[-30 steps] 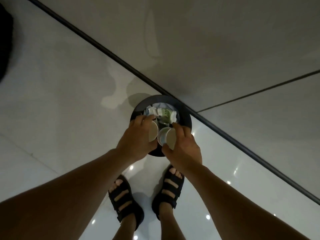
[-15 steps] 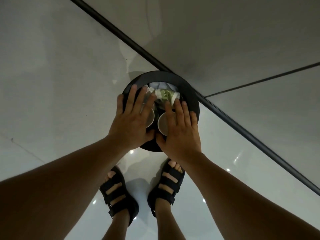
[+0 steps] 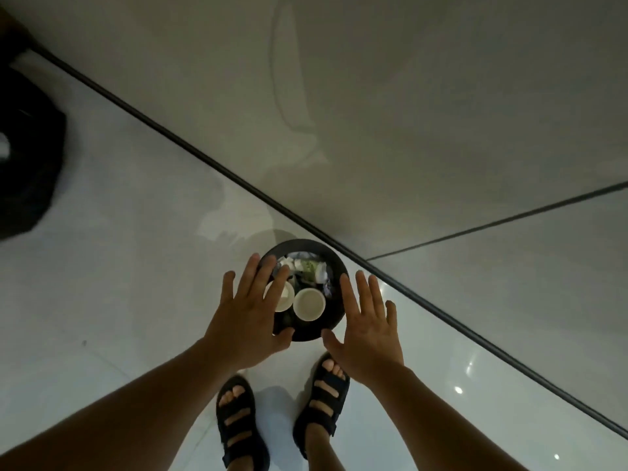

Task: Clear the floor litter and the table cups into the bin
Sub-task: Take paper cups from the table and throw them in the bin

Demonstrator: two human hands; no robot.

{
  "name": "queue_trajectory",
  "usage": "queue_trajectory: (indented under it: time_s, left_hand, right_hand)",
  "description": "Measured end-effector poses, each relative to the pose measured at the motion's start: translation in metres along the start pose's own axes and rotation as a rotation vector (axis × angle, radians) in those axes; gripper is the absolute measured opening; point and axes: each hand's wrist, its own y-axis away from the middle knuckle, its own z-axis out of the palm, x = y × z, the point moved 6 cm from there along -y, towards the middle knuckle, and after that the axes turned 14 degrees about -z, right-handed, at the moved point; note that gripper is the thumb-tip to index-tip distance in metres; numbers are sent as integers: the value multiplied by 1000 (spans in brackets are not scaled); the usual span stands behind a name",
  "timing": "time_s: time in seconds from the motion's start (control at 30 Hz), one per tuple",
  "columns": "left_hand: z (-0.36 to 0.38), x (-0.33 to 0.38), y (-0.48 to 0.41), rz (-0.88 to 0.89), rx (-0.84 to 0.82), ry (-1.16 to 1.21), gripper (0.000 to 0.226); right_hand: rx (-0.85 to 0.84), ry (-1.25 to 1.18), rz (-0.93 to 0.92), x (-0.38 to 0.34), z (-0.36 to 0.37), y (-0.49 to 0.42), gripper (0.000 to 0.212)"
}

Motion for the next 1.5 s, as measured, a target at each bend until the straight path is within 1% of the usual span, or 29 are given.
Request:
queue_trajectory:
  time_s: [0.1, 0.17, 0.27, 0.43, 0.53, 0.6, 0.7, 0.77, 0.93, 1.1, 1.27, 1.4, 1.5]
  left_hand:
    - [-53, 13, 23, 36, 25, 43, 95]
    - [-82, 21, 38, 41, -9, 16, 96]
    - [-124, 31, 62, 85, 8, -20, 96]
    - [-191, 46, 118, 198, 29, 23, 91]
    - [-228, 59, 159, 295, 20, -5, 90]
    - [-249, 74, 182, 362, 12, -25, 89]
    - [-278, 108, 212, 468, 15, -74, 89]
    - [-295, 138, 235, 552, 25, -108, 89]
    - [-309, 222, 318, 763, 75, -177, 89]
    - [-289, 307, 438, 997, 113, -253, 87]
    - [-242, 388, 591, 1233, 154, -318, 86]
    - [-192, 434, 721, 1435, 107, -362, 84]
    - [-153, 457, 808, 1576, 71, -425, 84]
  right_hand:
    - [1, -6, 58, -14, -47, 32, 92]
    - [5, -8, 90, -27, -79, 57, 92]
    - [28, 9, 121, -47, -120, 100, 90]
    - [157, -75, 299, -85, -176, 192, 88]
    - [178, -75, 399, -110, -196, 262, 87]
    - [240, -81, 461, -122, -205, 307, 87]
    - [337, -98, 572, -132, -213, 370, 86]
    - [366, -125, 655, -137, -213, 413, 85]
    - [466, -197, 846, -155, -189, 521, 84]
    - [607, -293, 1044, -169, -143, 640, 84]
    - [732, -328, 1251, -191, -74, 795, 84]
    - [808, -398, 1443, -214, -10, 916, 84]
    - [864, -463, 1579, -241, 33, 986, 84]
